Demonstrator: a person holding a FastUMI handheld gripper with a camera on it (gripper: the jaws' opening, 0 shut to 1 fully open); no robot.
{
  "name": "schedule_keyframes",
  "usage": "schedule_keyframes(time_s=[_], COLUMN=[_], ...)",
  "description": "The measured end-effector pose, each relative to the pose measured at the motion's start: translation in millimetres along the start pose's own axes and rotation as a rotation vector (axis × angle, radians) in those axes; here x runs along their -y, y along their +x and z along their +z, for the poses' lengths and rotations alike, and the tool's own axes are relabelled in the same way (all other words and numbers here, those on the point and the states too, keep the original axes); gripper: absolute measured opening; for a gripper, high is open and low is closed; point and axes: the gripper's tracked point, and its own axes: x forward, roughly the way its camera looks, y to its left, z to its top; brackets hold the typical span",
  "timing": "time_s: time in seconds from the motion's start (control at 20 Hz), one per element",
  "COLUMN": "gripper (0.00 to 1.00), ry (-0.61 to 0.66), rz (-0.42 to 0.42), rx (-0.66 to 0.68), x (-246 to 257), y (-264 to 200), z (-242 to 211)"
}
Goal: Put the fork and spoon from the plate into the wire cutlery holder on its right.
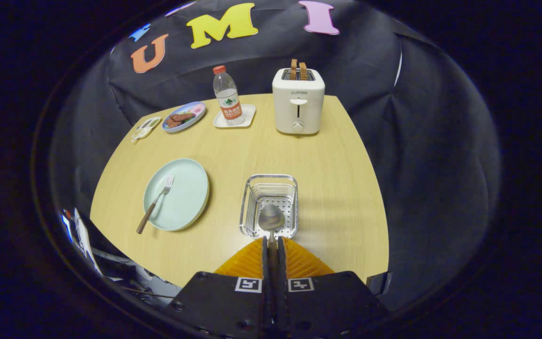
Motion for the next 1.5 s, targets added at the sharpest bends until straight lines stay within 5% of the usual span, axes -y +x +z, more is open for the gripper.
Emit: schedule_keyframes(time_s=[0.35, 0.75, 1.5], gripper=[0.09, 0.97, 0.97], ry=[0.008, -0.002, 0.057], rz=[-0.028, -0.023, 0.022], rx=[0.133, 0.199, 0.140], x=[-17, -73, -231], y=[-17, -12, 40], z=[36, 40, 14])
